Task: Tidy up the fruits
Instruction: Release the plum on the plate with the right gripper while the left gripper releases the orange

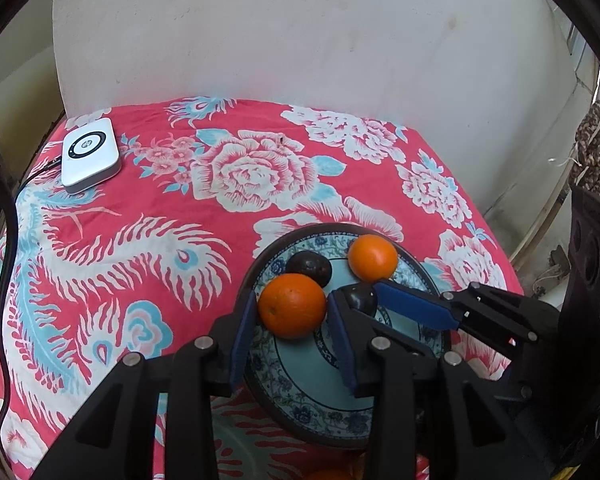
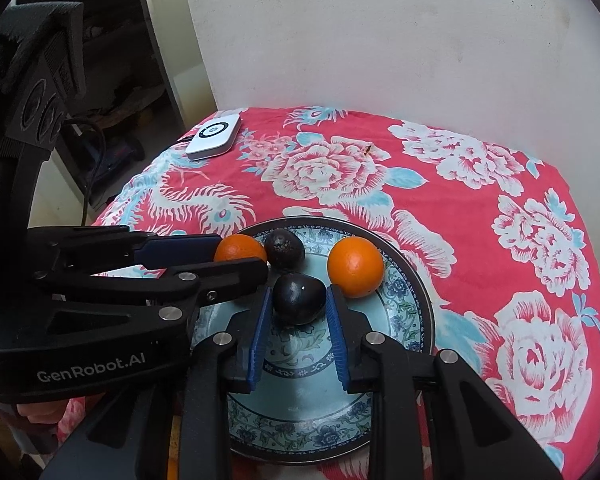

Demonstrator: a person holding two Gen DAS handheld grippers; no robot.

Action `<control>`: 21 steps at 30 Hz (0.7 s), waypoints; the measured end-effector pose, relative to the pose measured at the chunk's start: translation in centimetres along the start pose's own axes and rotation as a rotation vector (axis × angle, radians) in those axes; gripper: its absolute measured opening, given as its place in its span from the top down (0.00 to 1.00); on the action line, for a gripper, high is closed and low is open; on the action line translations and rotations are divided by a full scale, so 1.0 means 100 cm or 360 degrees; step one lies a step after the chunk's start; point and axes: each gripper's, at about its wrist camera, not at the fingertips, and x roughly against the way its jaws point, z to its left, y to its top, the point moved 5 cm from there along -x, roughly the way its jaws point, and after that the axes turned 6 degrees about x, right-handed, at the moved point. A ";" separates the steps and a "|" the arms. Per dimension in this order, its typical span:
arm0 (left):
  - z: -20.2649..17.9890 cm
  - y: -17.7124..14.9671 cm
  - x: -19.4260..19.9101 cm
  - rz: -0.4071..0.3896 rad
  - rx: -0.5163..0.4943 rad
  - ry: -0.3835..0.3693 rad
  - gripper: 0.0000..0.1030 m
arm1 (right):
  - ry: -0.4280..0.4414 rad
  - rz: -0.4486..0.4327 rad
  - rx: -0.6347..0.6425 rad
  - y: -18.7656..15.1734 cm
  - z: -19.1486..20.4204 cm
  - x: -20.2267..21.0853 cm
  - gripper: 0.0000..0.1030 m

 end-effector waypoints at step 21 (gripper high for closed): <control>-0.004 -0.010 0.030 -0.0060 -0.0004 0.0022 0.51 | -0.0025 -0.0042 -0.0110 -0.010 -0.010 0.022 0.62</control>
